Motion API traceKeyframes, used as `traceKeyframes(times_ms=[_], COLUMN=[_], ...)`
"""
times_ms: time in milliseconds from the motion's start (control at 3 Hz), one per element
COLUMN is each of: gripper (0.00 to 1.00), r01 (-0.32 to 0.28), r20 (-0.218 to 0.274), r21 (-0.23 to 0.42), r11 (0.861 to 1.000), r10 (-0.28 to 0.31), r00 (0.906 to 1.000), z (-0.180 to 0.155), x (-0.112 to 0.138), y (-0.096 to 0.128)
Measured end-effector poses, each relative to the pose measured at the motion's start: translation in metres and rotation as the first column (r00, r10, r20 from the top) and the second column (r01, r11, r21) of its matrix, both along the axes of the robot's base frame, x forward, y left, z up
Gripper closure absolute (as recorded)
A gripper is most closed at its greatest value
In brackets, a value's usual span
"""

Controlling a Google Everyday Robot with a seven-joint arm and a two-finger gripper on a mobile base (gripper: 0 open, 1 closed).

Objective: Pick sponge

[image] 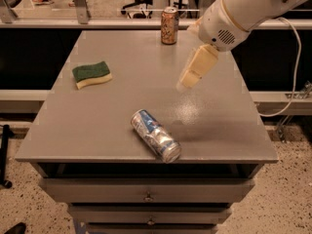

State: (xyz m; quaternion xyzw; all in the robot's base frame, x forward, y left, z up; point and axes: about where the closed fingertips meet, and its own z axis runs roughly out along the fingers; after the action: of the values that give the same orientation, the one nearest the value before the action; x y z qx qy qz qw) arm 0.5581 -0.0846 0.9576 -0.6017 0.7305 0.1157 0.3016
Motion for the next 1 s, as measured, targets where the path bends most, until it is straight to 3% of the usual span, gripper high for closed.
traceKeyframes(times_ms=[333,667,1000], gripper=[0.00,0.00,0.00], r01=[-0.014,-0.078,-0.119], r20=[0.001,0.002,0.016], r21=[0.018,0.127,0.233], r11=[1.000,0.989,0.965], r10=[0.014,0.078,0.119], r00=[0.9999,0.9969,0.9928], z=[-0.001,-0.015,-0.017], x=[0.003,0.026,0.056], y=[0.007,0.047,0.093])
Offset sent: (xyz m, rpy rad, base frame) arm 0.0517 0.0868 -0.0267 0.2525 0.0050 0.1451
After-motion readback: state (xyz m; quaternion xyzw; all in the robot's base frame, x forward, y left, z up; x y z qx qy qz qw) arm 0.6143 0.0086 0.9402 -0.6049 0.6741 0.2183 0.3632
